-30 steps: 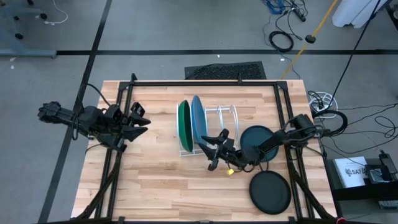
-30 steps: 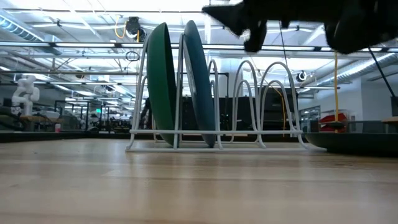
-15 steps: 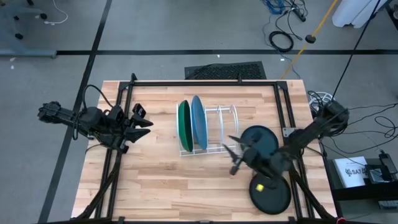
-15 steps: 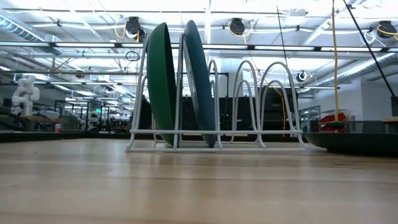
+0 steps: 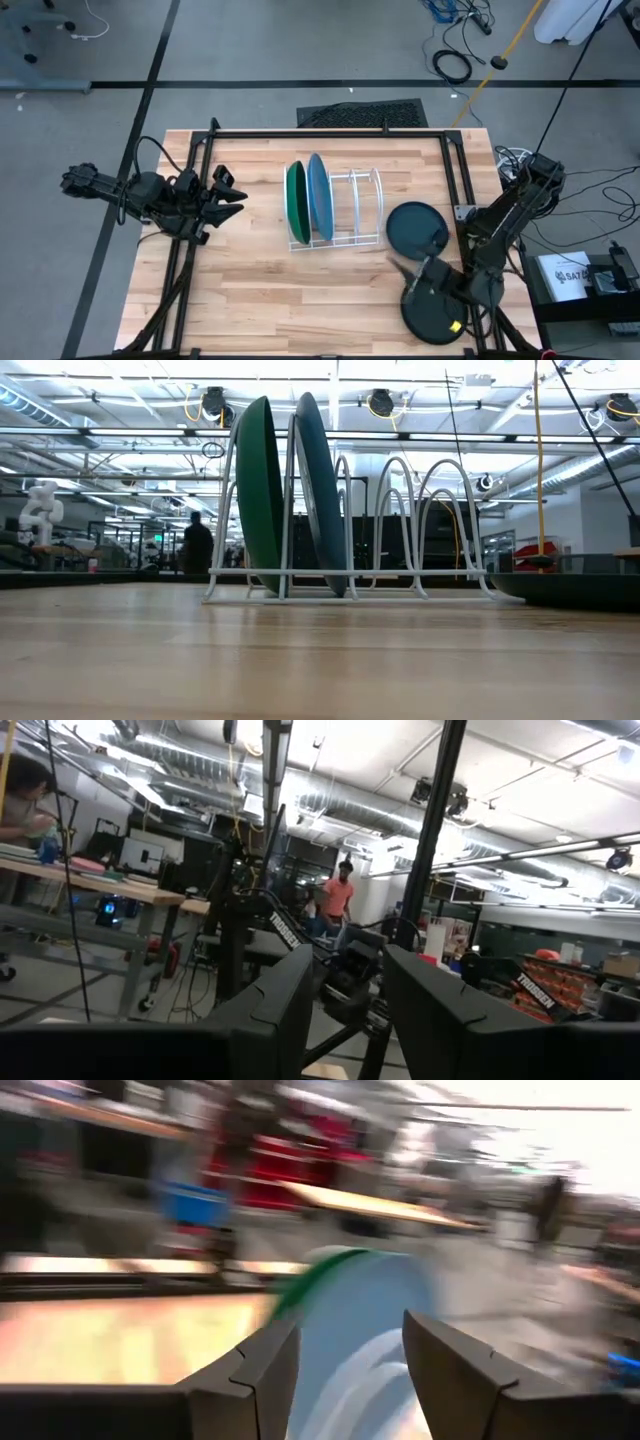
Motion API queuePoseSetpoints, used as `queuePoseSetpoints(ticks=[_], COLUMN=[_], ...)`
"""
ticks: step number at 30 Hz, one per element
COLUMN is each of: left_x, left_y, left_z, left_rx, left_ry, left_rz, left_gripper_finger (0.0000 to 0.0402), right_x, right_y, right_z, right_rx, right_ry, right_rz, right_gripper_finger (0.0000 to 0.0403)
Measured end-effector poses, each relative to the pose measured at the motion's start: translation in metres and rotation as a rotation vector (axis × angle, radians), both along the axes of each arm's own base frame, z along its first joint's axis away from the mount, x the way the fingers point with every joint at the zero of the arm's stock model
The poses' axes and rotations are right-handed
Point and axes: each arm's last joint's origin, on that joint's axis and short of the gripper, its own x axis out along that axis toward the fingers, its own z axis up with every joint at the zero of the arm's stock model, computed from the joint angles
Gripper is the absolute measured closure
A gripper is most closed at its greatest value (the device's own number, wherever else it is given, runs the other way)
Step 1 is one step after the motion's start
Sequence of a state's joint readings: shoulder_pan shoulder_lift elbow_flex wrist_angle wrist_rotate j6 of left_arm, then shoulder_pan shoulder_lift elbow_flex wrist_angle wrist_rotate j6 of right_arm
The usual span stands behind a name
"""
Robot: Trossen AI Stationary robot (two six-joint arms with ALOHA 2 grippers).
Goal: Sort dishes
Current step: Put the dark blue plate into the white dish rack
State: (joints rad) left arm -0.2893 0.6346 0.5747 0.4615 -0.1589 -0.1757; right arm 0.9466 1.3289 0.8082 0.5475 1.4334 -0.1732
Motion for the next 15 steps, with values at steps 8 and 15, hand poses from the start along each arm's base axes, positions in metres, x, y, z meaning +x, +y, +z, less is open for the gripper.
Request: queuePoseSetpoints(ticks=[8,15], left_x=[0.0,0.0], left_y=[0.0,0.001], left_z=[0.0,0.0], left_rx=[0.005,-0.005], left_ry=[-0.001,0.002], left_rz=[0.005,0.029], left_gripper_finger=[0.0267,0.0267], right_x=[0.019,0.053], right_y=[0.015,0.011], right_z=[-0.027,-0.043], right_rx=[0.066,0.107], right_ry=[0.043,0.096], right_rz=[0.34,0.441], right_gripper_finger=[0.0234,0.0234])
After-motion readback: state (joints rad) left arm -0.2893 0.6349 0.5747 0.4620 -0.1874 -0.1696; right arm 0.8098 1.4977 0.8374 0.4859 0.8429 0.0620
